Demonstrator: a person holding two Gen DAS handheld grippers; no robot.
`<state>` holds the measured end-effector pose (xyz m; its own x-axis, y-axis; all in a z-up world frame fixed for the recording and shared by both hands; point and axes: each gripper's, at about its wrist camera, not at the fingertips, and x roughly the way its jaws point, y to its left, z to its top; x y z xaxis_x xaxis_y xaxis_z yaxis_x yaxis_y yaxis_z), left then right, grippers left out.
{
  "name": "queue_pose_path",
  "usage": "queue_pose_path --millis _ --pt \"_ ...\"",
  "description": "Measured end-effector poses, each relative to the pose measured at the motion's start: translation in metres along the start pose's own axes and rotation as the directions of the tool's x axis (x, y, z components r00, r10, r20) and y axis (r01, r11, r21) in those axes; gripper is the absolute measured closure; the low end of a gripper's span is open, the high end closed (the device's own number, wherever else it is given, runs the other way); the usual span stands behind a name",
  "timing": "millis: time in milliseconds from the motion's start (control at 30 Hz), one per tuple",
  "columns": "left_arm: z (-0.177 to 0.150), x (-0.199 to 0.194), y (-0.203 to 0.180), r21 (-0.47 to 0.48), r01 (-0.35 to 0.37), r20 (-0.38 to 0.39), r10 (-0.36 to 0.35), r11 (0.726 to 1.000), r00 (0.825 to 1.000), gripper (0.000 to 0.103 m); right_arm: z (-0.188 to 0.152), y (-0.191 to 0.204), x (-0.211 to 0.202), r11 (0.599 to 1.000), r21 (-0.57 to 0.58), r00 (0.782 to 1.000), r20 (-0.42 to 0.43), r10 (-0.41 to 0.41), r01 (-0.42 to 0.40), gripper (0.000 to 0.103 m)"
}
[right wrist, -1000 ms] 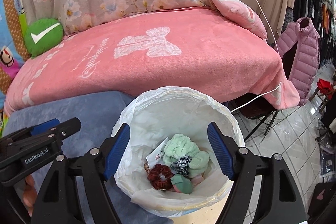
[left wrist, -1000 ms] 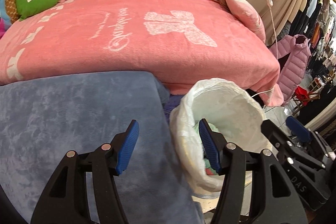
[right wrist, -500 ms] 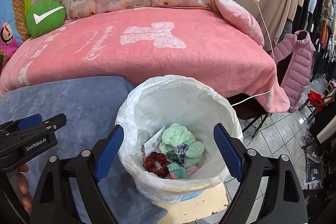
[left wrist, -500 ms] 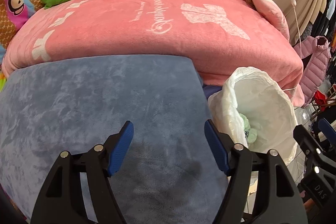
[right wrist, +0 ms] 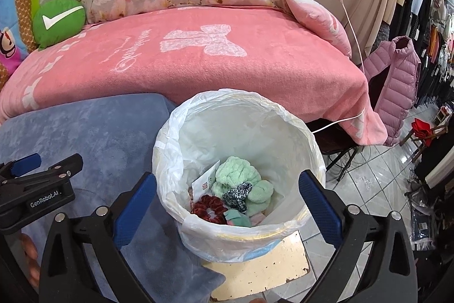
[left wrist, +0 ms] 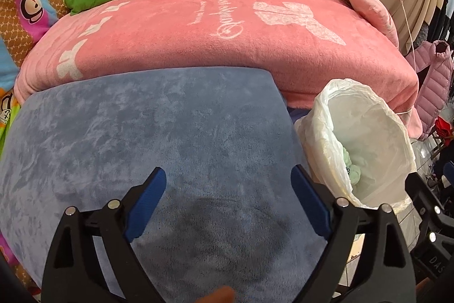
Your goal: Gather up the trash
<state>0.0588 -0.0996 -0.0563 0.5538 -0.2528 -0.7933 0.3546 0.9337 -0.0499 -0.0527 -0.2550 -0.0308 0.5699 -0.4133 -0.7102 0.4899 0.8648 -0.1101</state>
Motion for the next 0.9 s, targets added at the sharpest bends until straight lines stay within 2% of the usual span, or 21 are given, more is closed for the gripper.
queue_pose_path --millis 367,900 --pt "-0.01 -0.002 -0.011 0.041 -0.036 0.009 0.036 0.999 0.999 0.014 -0.01 -0.003 -0.006 1.0 -0.002 1.0 0.0 -0.021 0.021 0.007" --pt "-0.017 -0.007 -0.02 0.053 -0.058 0.004 0.057 0.997 0.998 0.014 -0.017 -0.004 -0.01 0.999 -0.02 0.999 -0.008 -0.035 0.035 0.007"
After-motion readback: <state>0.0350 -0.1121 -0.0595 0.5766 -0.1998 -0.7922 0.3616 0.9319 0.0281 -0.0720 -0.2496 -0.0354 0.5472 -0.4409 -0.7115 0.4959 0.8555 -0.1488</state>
